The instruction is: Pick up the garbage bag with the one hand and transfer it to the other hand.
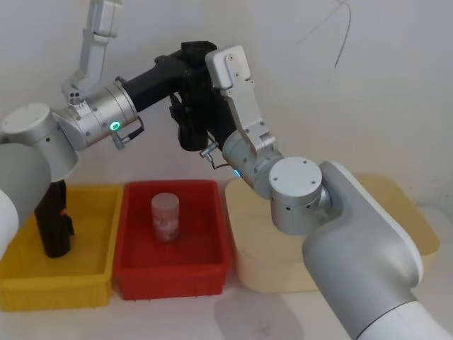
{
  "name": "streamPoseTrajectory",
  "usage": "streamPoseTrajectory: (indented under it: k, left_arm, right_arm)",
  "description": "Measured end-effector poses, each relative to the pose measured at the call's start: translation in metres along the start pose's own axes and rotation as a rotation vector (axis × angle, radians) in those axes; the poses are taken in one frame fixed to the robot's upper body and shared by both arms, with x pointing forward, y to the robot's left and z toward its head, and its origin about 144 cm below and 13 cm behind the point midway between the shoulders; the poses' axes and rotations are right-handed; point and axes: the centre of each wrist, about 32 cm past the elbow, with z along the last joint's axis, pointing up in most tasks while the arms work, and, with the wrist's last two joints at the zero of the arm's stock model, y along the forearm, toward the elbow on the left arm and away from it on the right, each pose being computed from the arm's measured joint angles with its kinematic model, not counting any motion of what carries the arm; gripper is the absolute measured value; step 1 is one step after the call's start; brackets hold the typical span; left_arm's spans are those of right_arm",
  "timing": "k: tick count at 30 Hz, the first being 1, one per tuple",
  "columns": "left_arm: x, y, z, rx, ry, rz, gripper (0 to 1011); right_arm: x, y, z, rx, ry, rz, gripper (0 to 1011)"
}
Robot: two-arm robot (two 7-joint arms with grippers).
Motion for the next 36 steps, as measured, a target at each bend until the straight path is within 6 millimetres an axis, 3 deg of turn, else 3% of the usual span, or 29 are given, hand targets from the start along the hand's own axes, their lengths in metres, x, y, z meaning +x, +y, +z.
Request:
streamPoseTrajectory:
  k: [12,17,20,21,28,36]
  left_arm:
    - [0.0,0.0,0.0,0.0,0.0,0.0,535]
    - [0.0,0.0,0.0,0.0,0.0,-0.001,710]
    - [0.0,0.0,0.0,0.0,0.0,-0.001,747]
    - [0.0,0.0,0.0,0.0,0.0,-0.001,820]
    - [0.0,0.0,0.0,0.0,0.0,-0.001,984]
    - [0.0,0.0,0.0,0.0,0.0,0.0,1001]
  right_arm:
    - [0.0,0.0,0.0,0.0,0.0,0.0,601]
    - [0.0,0.0,0.0,0.0,0.0,0.0,600]
    - [0.0,0.0,0.0,0.002,-0.003,-0.001,600]
    - [0.0,0.0,-0.001,0.004,-0.009,-0.005,600]
    - [0.004,0.001,-0.004,0.006,-0.044,-0.046,596]
    - [0.014,-0.001,-0.009,-0.01,-0.089,-0.119,596]
